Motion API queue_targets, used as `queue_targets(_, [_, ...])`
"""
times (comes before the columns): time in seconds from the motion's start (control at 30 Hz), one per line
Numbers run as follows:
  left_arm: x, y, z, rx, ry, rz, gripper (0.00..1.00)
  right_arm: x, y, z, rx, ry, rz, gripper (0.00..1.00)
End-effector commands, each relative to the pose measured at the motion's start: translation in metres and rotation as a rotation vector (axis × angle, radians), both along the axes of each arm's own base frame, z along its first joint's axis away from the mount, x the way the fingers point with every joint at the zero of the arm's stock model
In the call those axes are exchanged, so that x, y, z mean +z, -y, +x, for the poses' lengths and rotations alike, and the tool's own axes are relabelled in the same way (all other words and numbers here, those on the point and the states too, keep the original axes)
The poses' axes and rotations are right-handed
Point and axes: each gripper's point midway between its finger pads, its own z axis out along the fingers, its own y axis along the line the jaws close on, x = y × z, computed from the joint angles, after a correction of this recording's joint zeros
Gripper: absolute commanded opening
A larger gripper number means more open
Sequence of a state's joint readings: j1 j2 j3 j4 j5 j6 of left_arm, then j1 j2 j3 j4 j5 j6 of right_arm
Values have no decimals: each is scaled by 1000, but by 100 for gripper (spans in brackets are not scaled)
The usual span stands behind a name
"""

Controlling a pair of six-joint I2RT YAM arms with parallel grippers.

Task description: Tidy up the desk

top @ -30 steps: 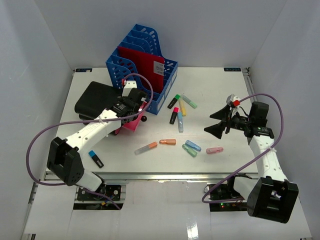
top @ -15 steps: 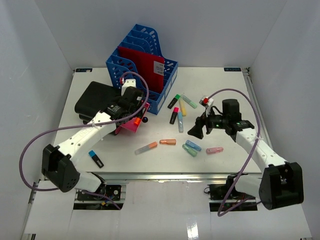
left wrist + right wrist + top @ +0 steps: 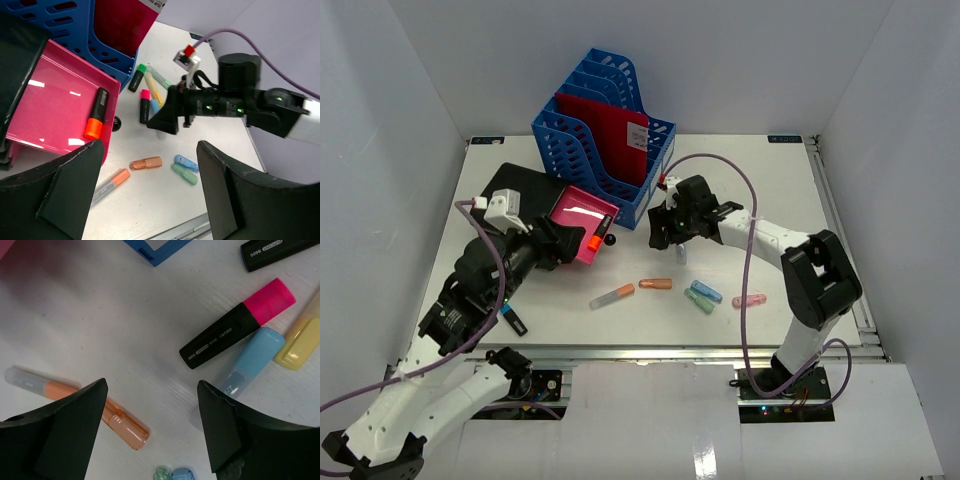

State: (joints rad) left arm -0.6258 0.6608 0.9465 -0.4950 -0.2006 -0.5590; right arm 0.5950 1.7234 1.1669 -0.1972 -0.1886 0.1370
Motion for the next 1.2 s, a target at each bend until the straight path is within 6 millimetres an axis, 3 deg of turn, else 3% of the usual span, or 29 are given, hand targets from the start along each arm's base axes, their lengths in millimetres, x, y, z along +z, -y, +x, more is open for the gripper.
queue_targets(0.0, [-9,-6,-16,0,-25,-78,86,-5,-6,24,-148,-34,-9,73])
queue_targets(0.2, [-18,-8,-24,3,-55,-117,86,-31,-2,32,-223,-47,-66,70])
queue_targets(0.6, [-26,-9,-28,4,-77,-134,86,-55,7,72,-399,-5,-157,65])
queue_targets(0.87, [-28,-10,-32,-3,-86,-147,86,-83,24,68,-422,-14,-254,46])
queue_targets(1.03, [-33,-6,-35,-14,-107,-175,86,-81,26,61,-389,-10,-244,33])
queue_targets(1.1, [-32,-6,-36,-18,-104,-185,86,-69,24,56,-356,4,-212,22])
queue_targets(1.17, [-30,-7,-37,-18,-99,-192,86,-56,18,52,-318,19,-171,18])
